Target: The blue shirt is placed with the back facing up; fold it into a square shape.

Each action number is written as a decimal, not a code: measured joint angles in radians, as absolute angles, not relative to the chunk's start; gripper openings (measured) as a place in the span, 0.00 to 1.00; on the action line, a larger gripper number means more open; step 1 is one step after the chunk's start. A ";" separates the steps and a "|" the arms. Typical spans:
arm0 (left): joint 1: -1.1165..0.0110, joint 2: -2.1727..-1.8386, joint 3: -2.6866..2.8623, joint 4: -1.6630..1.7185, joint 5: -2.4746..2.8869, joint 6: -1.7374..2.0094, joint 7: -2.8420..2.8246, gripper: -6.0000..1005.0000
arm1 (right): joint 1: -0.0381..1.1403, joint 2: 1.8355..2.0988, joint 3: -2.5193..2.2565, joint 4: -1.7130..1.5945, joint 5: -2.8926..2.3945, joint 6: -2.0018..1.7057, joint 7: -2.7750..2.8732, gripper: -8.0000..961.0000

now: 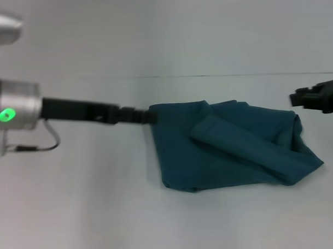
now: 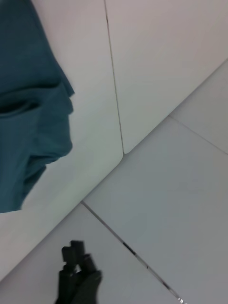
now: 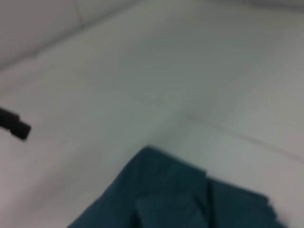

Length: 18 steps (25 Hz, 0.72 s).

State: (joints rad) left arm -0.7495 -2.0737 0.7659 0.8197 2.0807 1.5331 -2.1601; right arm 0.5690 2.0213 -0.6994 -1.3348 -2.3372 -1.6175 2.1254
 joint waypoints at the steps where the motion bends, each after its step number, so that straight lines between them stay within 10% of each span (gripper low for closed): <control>1: -0.726 -2.072 0.750 0.828 2.081 1.554 -2.132 0.92 | 0.601 2.020 -0.701 -1.339 -2.383 -1.645 2.143 0.10; 6: -0.634 -2.070 0.712 0.849 2.086 1.586 -2.072 0.92 | 0.789 2.046 -0.736 -1.317 -2.679 -1.733 2.178 0.18; 18: -0.571 -2.084 0.705 0.858 2.100 1.611 -2.041 0.92 | 0.871 2.096 -0.966 -1.070 -2.791 -1.450 2.299 0.76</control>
State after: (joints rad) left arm -0.5712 -2.0844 0.7051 0.8584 2.0997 1.6115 -2.0412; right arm 0.8705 2.0957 -0.9665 -1.0702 -2.7910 -1.4503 2.2994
